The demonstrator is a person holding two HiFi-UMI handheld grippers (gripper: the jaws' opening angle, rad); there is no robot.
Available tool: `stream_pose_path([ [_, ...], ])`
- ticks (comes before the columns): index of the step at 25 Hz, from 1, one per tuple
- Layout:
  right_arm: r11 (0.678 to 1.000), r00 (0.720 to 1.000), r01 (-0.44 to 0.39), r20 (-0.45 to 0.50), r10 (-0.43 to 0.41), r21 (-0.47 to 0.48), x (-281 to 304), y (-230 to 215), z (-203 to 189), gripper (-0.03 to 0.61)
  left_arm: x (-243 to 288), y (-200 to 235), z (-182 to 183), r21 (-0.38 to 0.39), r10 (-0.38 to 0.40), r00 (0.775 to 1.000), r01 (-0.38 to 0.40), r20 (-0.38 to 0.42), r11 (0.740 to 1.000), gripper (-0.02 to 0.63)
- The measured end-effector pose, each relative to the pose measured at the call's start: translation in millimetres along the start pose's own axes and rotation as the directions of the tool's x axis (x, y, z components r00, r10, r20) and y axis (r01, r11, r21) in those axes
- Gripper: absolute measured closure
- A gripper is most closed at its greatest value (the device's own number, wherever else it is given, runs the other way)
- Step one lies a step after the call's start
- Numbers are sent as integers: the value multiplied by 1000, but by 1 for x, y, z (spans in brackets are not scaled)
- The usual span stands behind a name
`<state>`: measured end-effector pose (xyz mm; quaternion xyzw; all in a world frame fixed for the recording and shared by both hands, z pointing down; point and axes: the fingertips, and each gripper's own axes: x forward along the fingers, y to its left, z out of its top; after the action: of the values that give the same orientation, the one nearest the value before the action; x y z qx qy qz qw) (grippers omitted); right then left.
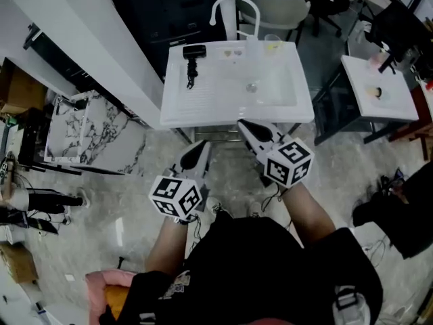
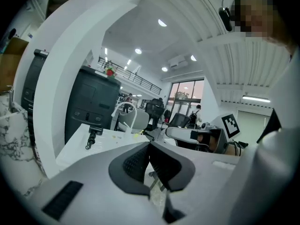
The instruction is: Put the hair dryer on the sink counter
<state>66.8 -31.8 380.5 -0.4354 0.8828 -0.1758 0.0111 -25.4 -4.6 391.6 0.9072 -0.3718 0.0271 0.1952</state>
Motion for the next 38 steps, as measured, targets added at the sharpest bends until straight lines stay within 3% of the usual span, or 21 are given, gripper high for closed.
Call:
stream_pose_path([
  [14,997,998,-64,-18,65,37,-56,-6,-15,581,-2,-54,-32,-24,68,998,-68,15,997,611],
  [38,993,994,-108,-11,108,48,-65,-14,-15,581,6,-67,-35,-21,106,994,-105,23,994,611],
])
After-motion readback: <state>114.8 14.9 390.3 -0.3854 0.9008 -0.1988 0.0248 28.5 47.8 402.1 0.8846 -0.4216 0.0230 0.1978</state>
